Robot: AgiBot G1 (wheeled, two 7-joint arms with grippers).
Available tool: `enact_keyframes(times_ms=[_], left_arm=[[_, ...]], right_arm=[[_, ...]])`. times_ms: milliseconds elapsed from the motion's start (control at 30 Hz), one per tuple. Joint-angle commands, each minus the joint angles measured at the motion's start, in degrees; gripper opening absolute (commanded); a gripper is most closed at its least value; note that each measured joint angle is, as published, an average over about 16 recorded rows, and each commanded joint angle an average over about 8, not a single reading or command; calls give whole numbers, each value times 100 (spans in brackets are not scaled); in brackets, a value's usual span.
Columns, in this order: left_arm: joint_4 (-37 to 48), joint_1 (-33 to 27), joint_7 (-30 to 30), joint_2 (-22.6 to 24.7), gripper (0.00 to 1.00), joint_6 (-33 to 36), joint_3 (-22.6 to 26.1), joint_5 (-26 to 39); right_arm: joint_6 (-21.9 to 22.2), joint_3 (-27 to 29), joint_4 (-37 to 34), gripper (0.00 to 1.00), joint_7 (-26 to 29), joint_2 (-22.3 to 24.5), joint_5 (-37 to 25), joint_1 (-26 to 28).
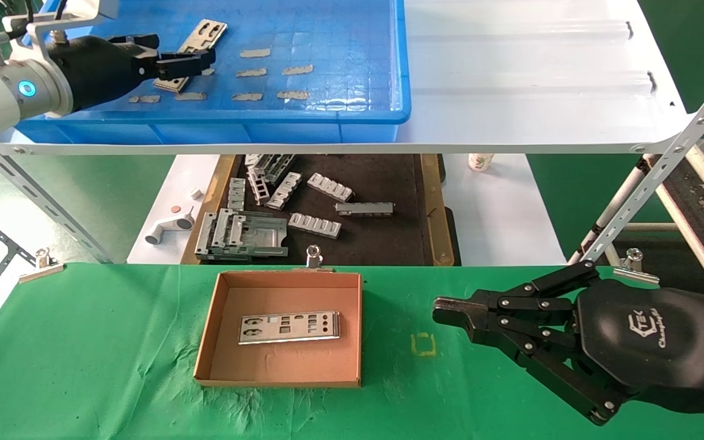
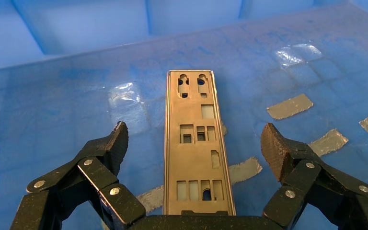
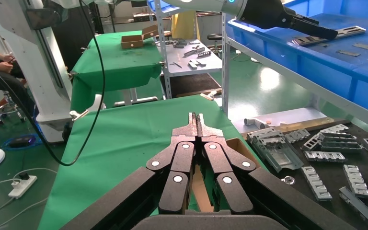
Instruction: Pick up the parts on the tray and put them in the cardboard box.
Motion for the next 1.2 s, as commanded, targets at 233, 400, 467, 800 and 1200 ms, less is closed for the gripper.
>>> enact_keyframes(times_ms=[233, 400, 467, 800, 1200], left_arm=[[22, 12, -5, 27, 0, -38, -17, -23], [19, 18, 8, 33, 0, -56, -24, -32], [16, 17, 16, 33, 0, -59, -26, -36], [16, 23, 51, 48, 0, -81, -29, -39], [4, 19, 86, 73, 0, -100, -37, -50]], right_arm=[[0, 0, 0, 0, 0, 0, 0, 0], [0, 0, 0, 0, 0, 0, 0, 0], [0, 0, 0, 0, 0, 0, 0, 0], [0, 0, 0, 0, 0, 0, 0, 0], [0, 0, 0, 0, 0, 0, 0, 0]])
